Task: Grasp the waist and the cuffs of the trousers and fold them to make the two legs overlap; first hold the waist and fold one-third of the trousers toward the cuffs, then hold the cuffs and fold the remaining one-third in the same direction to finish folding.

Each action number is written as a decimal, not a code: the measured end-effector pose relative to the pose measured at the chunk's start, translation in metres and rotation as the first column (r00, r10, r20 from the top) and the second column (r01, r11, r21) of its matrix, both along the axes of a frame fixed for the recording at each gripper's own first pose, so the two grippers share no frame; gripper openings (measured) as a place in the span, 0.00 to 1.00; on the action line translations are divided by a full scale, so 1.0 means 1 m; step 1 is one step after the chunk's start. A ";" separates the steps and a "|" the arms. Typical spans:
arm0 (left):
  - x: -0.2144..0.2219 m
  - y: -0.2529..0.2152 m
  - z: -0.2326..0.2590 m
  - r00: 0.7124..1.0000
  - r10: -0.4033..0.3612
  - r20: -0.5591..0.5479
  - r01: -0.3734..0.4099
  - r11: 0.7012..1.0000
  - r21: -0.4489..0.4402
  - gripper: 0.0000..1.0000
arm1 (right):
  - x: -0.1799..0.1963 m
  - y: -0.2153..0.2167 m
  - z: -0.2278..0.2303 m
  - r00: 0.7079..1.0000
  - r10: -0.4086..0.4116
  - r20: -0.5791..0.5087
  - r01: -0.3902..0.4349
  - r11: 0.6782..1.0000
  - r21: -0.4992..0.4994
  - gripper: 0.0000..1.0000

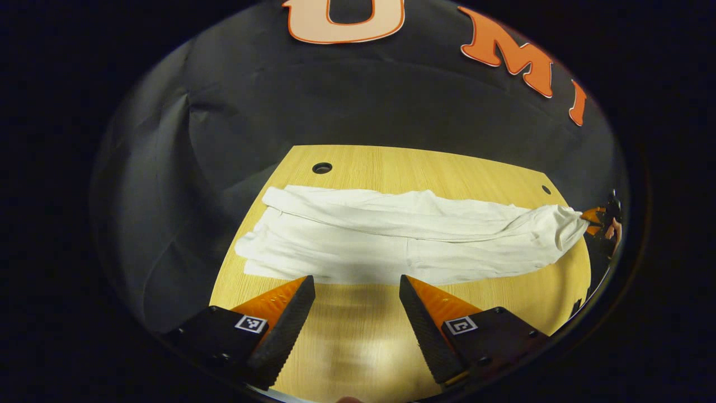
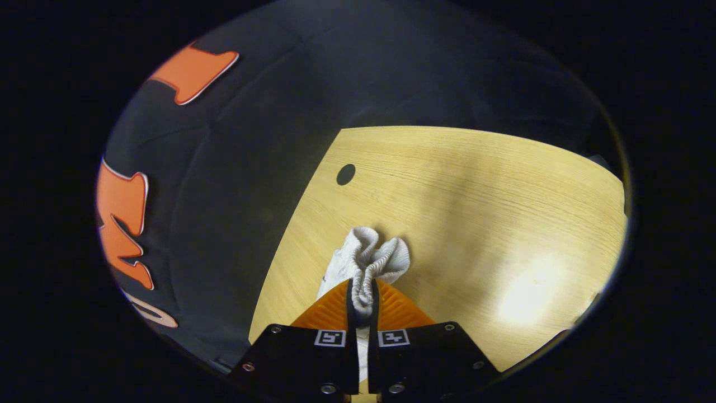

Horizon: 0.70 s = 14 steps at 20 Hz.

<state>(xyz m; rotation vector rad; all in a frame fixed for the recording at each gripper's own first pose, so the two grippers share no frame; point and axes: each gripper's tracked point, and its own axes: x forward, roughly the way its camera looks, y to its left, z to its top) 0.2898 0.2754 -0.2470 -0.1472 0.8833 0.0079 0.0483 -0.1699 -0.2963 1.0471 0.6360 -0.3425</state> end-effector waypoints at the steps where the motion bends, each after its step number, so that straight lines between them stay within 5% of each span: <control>1: 0.001 0.001 0.000 1.000 -0.014 0.009 0.014 1.000 -0.004 1.00 | 0.002 0.009 0.003 1.000 0.009 0.001 -0.009 1.000 -0.028 0.07; 14: -0.006 0.056 -0.024 0.997 -0.080 0.018 0.082 0.992 -0.094 0.96 | 0.004 0.092 0.074 0.985 0.130 0.115 -0.097 0.963 -0.253 0.07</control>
